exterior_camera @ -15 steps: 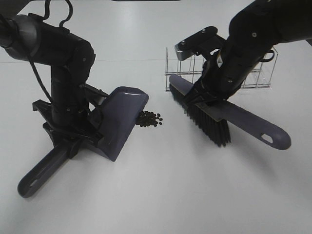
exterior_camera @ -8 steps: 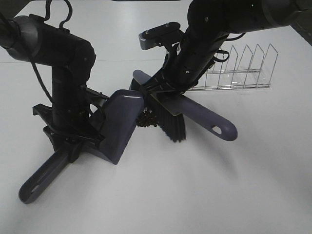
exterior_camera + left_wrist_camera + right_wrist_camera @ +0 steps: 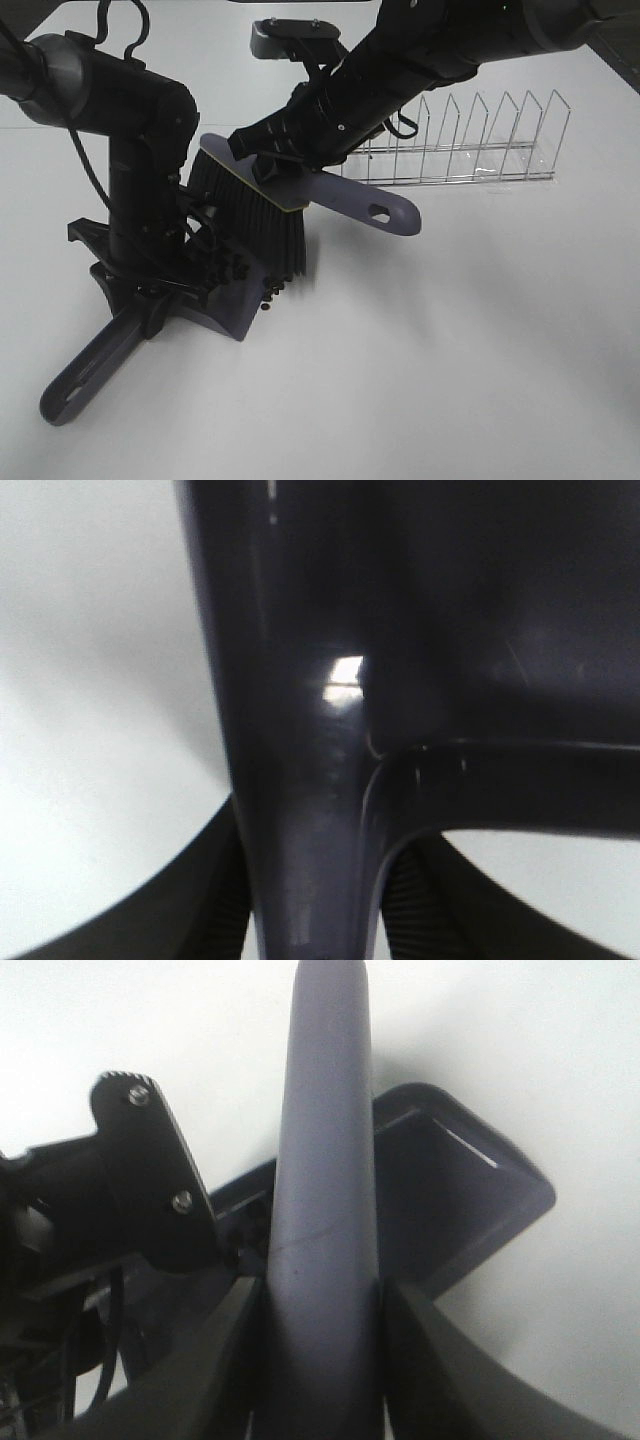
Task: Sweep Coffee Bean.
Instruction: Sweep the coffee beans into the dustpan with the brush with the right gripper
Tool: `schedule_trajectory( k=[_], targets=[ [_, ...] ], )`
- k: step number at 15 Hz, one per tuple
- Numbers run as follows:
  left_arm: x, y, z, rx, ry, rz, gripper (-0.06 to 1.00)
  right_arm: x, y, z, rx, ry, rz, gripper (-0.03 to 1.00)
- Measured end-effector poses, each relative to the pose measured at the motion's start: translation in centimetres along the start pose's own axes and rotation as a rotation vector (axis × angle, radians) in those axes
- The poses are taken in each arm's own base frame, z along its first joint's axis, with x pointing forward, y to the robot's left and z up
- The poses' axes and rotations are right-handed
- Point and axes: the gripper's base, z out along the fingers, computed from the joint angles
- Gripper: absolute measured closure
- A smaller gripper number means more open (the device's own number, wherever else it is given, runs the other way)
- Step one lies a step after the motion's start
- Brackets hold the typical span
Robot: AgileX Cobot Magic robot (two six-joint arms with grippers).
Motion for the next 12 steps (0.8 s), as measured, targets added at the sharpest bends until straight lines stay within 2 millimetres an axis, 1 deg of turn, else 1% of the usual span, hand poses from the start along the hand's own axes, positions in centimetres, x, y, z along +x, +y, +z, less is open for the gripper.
schedule_trajectory(
  k=[2, 3, 4, 6, 7, 8, 10, 11, 12],
  targets=[
    [0.1, -0.1, 0.0, 0.006, 0.006, -0.004, 0.61, -1.3, 0.4, -1.8, -0.005, -0.057, -0.020, 0.66],
    [0.1, -0.1, 0.0, 0.011, 0.013, -0.005, 0.61, -1.9, 0.3, -3.2, -0.004, -0.086, -0.024, 0.66],
    [0.3, -0.1, 0.1, 0.011, 0.036, -0.009, 0.61, -3.0, -0.7, -6.5, 0.019, -0.127, -0.027, 0.66],
    [0.4, -0.1, 0.1, 0.008, 0.048, -0.014, 0.61, -3.1, -1.6, -8.4, 0.060, -0.101, -0.036, 0.66],
    [0.6, 0.0, 0.0, 0.003, 0.047, -0.022, 0.61, -2.7, -2.0, -9.3, 0.107, -0.055, -0.062, 0.66],
    [0.8, 0.1, -0.1, -0.008, 0.038, -0.031, 0.61, -1.7, -2.4, -10.1, 0.166, -0.009, -0.063, 0.66],
    [1.8, 0.5, -0.3, -0.053, 0.028, -0.044, 0.61, 1.3, -3.2, -11.1, 0.268, 0.056, -0.027, 0.66],
    [2.1, 0.7, -0.2, -0.065, 0.031, -0.050, 0.61, 2.4, -3.4, -11.2, 0.291, 0.071, -0.019, 0.66],
    [2.6, 0.8, 0.1, -0.076, 0.035, -0.061, 0.61, 4.2, -3.7, -11.1, 0.319, 0.091, -0.014, 0.66]
  ],
)
